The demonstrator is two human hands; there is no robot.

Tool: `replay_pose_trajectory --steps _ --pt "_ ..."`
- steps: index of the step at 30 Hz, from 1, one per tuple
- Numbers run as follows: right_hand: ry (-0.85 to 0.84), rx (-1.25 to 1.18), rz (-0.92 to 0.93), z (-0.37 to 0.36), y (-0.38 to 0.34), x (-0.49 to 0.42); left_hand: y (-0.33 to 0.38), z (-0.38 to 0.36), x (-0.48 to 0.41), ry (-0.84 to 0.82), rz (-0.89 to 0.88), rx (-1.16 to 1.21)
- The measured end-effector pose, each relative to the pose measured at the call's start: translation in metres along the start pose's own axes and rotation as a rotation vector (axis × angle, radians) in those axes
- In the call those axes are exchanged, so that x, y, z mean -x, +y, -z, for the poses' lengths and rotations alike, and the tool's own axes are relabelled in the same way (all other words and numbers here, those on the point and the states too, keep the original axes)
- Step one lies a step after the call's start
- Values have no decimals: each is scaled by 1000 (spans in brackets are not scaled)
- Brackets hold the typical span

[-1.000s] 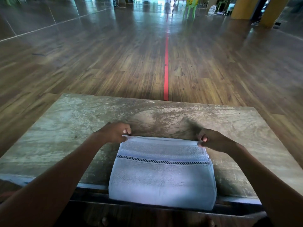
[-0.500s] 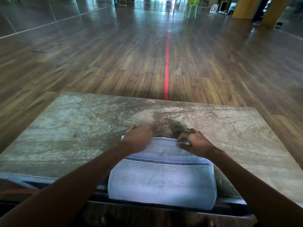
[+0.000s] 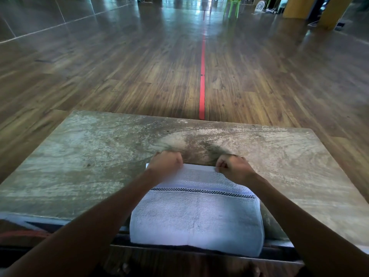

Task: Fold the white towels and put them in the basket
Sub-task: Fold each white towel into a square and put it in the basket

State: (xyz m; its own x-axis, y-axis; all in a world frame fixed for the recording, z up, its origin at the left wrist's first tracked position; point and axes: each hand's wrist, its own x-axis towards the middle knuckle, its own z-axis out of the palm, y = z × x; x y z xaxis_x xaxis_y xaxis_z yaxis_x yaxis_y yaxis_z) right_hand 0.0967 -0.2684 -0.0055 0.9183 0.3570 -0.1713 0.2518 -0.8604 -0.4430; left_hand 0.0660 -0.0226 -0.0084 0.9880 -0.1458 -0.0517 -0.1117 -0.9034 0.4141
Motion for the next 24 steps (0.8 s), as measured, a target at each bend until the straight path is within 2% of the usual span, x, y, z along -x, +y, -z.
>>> replay_pose_trajectory --steps 16,20,24 --pt "-29 -49 -87 29 54 22 -70 39 20 -85 26 41" --pt "-105 -125 -109 35 62 20 -75 42 18 -101 16 34" --pt "-181 -41 -88 34 64 17 -79 46 15 -216 -27 -26"
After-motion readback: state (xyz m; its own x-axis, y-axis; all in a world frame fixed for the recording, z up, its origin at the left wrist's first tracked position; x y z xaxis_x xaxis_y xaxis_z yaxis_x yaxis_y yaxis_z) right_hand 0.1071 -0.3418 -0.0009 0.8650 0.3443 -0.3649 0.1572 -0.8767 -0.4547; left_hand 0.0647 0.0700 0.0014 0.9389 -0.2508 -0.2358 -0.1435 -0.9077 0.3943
